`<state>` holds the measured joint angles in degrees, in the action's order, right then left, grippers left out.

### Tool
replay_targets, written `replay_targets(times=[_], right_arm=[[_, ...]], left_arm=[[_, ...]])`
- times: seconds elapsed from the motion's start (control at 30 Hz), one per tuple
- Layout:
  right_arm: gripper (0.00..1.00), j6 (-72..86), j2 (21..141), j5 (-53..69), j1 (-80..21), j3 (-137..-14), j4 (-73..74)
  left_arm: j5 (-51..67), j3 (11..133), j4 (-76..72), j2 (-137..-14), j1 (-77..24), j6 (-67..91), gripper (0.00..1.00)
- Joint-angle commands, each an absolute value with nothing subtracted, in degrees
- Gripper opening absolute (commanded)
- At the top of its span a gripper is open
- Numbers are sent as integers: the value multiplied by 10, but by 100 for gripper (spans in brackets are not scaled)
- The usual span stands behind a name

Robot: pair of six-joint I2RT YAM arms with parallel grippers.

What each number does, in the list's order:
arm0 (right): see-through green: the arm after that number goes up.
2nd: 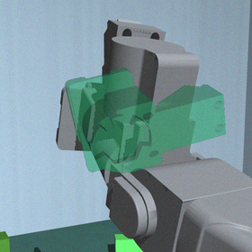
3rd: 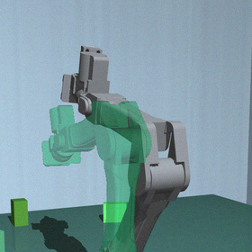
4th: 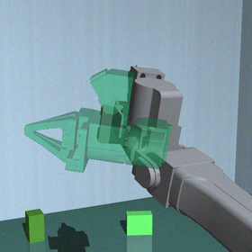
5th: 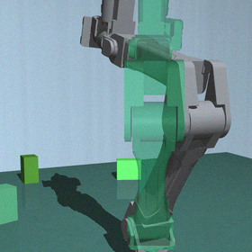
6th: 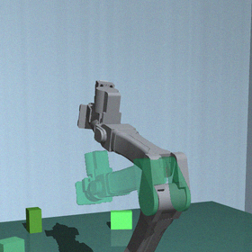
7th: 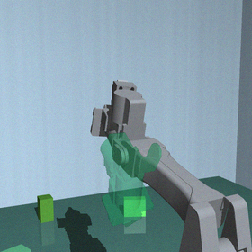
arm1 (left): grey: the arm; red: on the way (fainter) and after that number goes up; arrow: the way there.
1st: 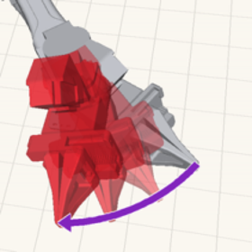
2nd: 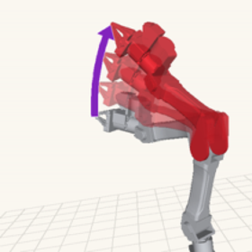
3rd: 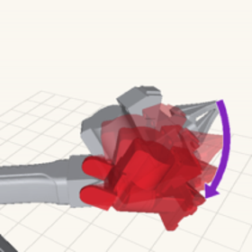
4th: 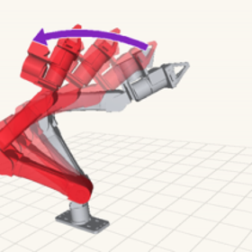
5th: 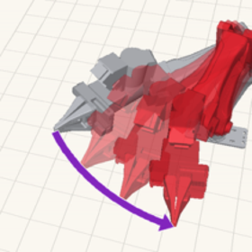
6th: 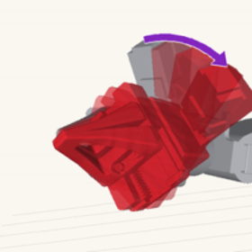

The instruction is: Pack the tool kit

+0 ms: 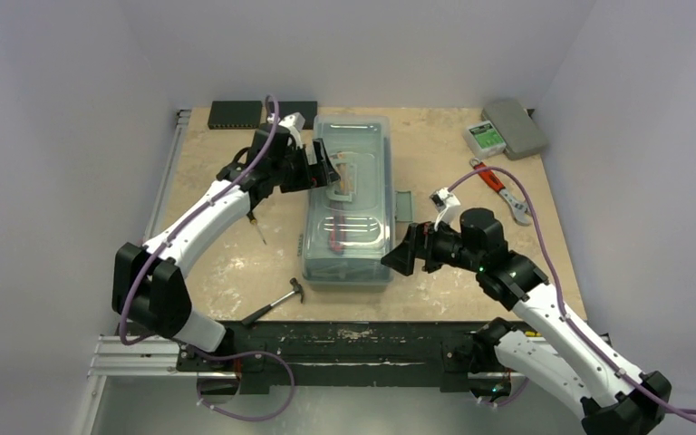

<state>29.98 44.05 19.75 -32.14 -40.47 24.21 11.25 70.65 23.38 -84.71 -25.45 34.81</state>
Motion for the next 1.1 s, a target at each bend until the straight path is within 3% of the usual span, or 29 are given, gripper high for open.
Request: replay_targets(times=[0.0, 0.23, 0.43, 0.67, 1.07], right_arm=[[99, 326, 461, 245, -320, -361, 170], [99, 365, 550, 258, -321, -357, 57], [98, 361, 593, 246, -321, -399, 49], [99, 298, 524, 102, -311, -492, 191], [99, 315, 469, -188, -281, -526, 267]], left_arm=[[161, 734, 194, -897, -259, 362, 91], [159, 767, 188, -933, -249, 362, 90], [162, 788, 188, -947, -244, 359, 89], [104, 796, 234, -877, -232, 321, 91], [68, 831, 303, -769, -232, 285, 95]])
